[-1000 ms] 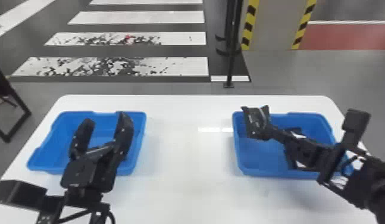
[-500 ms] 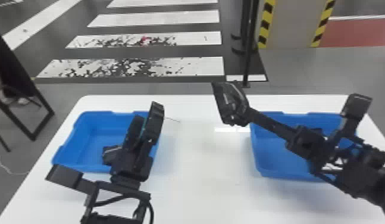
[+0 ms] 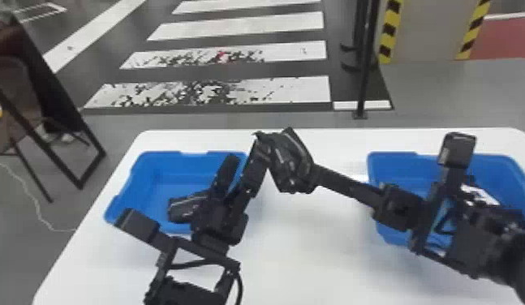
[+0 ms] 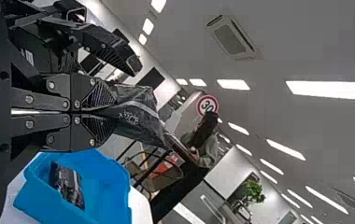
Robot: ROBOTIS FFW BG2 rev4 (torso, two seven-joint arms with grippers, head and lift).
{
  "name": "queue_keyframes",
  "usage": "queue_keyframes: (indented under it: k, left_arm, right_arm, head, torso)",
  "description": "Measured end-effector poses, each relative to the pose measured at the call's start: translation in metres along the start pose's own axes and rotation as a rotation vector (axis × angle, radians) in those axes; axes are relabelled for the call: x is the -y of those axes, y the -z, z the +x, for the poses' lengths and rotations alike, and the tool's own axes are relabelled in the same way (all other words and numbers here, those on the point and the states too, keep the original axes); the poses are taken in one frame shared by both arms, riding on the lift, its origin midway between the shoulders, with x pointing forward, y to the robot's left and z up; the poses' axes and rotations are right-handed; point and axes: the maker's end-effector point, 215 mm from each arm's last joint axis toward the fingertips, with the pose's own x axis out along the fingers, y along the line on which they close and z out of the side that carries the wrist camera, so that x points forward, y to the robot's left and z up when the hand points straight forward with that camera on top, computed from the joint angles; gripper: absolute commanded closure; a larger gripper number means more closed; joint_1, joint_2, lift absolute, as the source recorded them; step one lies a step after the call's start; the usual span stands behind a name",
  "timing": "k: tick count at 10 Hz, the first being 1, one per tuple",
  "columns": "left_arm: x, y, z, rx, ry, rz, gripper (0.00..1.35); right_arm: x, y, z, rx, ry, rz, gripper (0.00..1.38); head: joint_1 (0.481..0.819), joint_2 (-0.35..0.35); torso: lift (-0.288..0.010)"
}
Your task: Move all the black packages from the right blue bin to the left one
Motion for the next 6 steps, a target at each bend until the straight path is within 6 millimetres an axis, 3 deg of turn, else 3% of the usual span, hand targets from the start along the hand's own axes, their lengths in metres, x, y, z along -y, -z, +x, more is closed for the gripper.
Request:
queue_keyframes:
  k: [1, 4, 5, 6]
  left_arm:
    - [0.001, 0.002, 0.000, -0.006, 0.005, -0.009, 0.52]
    - [0.015, 0.007, 0.003, -0.033, 0.041, -0.040, 0.50]
    - [0.020, 0.008, 0.004, -0.041, 0.051, -0.047, 0.76]
    - [0.024, 0.013, 0.004, -0.069, 0.061, -0.047, 1.14]
  right_arm:
    - [-0.001, 0.006, 0.004, -0.011, -0.007, 0.010, 1.13]
    - [-0.006, 0.008, 0.012, -0.025, -0.024, 0.009, 1.13]
    - [-0.006, 0.007, 0.013, -0.024, -0.027, 0.009, 1.13]
    - [-0.005, 0.007, 0.014, -0.022, -0.028, 0.010, 1.13]
  head:
    - [0.695, 0.200]
    - [0.695, 0.200]
    - [0.695, 0.197]
    - [0.695, 0.192]
  torso:
    - [-0.140]
    - [-0.140]
    - [-0.140]
    - [-0.140]
